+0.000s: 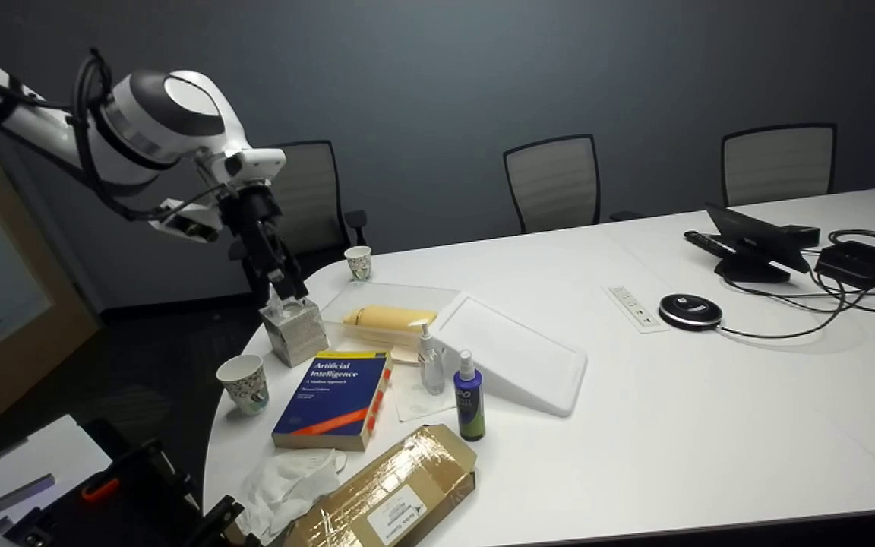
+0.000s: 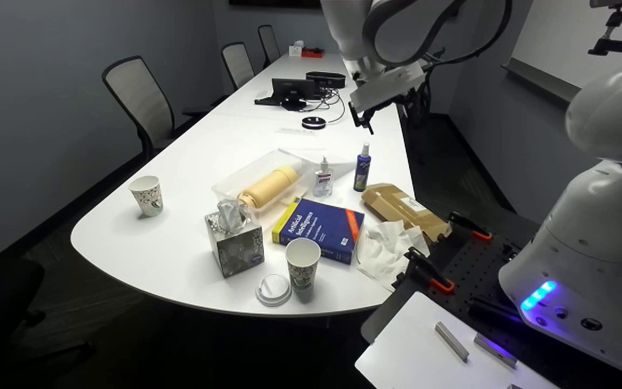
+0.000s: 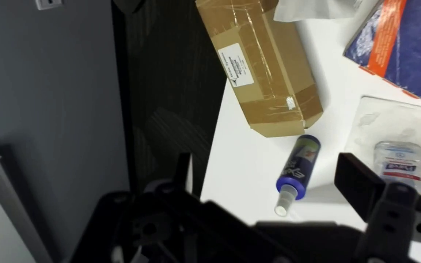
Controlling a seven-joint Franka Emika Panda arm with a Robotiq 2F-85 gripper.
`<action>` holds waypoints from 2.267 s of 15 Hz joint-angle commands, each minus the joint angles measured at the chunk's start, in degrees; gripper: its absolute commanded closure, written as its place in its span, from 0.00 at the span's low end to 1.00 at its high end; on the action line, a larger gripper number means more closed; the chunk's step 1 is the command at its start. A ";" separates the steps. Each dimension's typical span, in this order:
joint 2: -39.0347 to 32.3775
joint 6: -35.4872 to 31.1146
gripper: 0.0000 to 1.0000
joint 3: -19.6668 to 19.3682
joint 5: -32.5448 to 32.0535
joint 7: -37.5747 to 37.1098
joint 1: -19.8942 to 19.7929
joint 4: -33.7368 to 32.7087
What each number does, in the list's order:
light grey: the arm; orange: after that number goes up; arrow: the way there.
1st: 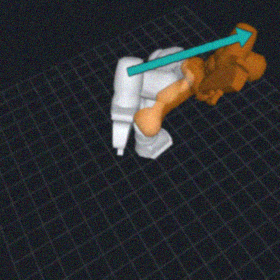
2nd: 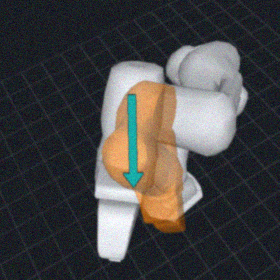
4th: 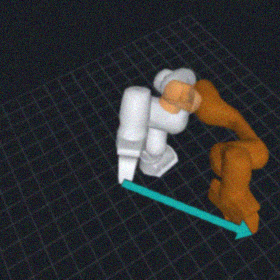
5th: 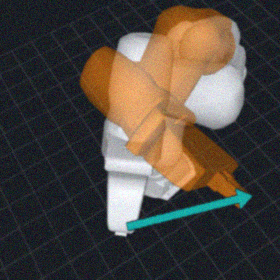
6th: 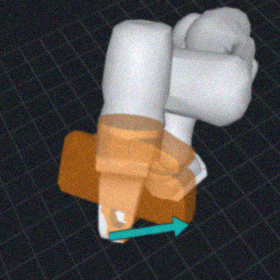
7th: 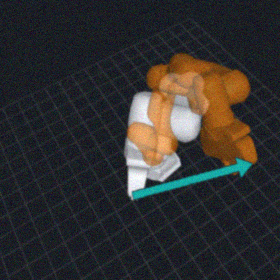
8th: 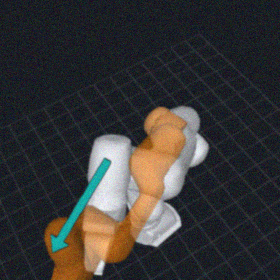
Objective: Open the brown box.
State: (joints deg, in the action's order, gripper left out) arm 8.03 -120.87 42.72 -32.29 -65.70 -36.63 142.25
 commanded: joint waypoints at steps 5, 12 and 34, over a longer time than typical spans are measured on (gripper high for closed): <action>-25.74 8.31 0.00 -13.94 -21.40 -24.47 15.83 -4.86; -49.42 3.38 0.00 -37.50 -22.54 -19.25 36.72 -23.20; -64.04 1.91 0.00 -48.74 -14.00 -13.01 40.20 -35.89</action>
State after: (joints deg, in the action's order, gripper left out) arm -55.72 -118.24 -5.11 -47.98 -80.13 2.76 106.79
